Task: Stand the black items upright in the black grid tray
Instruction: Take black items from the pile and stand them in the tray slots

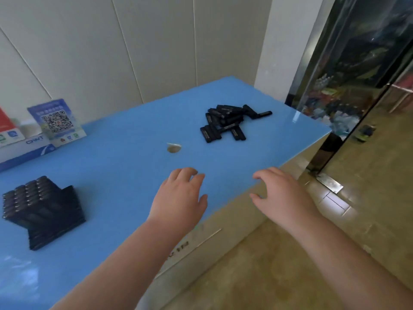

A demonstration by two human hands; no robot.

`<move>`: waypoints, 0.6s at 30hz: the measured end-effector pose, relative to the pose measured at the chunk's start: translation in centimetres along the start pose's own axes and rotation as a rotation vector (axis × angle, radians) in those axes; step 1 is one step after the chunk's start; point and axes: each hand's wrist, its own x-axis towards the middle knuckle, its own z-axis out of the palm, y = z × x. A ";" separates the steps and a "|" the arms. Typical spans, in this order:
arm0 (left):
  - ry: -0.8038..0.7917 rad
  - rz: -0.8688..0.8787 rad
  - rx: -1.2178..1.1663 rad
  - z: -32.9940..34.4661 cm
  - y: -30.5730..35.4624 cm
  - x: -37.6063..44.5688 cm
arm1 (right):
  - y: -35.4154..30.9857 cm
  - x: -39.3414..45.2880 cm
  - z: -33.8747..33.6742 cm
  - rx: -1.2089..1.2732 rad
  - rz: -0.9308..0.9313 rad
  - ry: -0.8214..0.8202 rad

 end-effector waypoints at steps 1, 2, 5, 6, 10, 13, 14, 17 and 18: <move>-0.008 -0.006 -0.013 0.4 1.2 0.4 | 1.2 -0.1 -0.4 -0.004 0.002 -0.001; -0.014 -0.015 -0.026 0.8 2.4 0.7 | 2.2 -0.3 -0.8 -0.009 0.002 -0.001; -0.022 -0.031 -0.060 1.7 5.4 1.8 | 5.0 -0.4 -1.7 -0.027 0.004 -0.012; -0.025 -0.029 -0.066 1.9 6.2 2.1 | 5.8 -0.4 -1.9 -0.033 0.006 -0.019; -0.035 -0.019 -0.080 2.4 8.4 4.0 | 8.4 0.5 -2.5 -0.020 0.013 -0.011; -0.038 -0.016 -0.082 3.1 9.5 6.1 | 9.8 1.9 -2.7 -0.014 0.026 -0.012; -0.037 -0.014 -0.084 3.3 9.8 6.9 | 10.2 2.5 -2.7 -0.014 0.027 -0.011; -0.034 -0.017 -0.109 4.3 10.4 9.6 | 11.6 4.6 -2.6 -0.016 0.017 -0.007; -0.033 -0.019 -0.119 4.7 10.5 10.6 | 12.0 5.5 -2.6 -0.018 0.013 -0.006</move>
